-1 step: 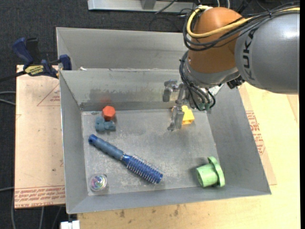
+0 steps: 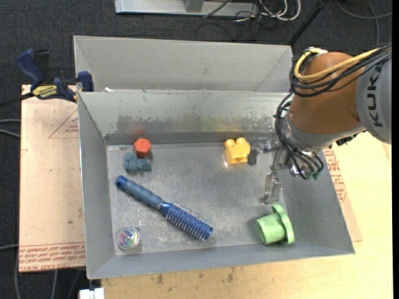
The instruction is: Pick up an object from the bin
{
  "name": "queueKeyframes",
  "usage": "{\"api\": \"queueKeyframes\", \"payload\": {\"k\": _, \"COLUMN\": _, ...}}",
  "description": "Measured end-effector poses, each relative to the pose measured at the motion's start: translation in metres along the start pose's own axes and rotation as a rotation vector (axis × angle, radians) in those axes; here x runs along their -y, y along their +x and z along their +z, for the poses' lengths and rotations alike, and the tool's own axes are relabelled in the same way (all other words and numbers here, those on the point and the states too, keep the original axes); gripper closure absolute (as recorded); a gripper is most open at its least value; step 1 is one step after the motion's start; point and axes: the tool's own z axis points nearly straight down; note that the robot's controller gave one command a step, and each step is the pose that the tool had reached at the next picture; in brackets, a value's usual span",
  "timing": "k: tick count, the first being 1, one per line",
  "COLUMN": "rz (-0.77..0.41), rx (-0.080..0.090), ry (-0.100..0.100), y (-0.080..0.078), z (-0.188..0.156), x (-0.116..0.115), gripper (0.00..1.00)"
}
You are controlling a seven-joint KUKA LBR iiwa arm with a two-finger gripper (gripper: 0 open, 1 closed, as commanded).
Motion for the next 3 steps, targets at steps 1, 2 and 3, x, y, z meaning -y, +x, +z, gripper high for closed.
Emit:
{"api": "queueKeyframes", "payload": {"k": 1, "rz": -0.131, "rx": -0.003, "ry": -0.004, "y": 0.063, "z": 0.072, "x": 0.039, "gripper": 0.00}}
{"api": "queueKeyframes", "payload": {"k": 2, "rz": -0.235, "rx": 0.004, "ry": -0.003, "y": 0.058, "z": 0.112, "x": 0.081, "gripper": 0.00}}
{"api": "queueKeyframes", "payload": {"k": 3, "rz": -0.237, "rx": 0.006, "ry": -0.003, "y": 0.058, "z": 0.111, "x": 0.079, "gripper": 1.00}}
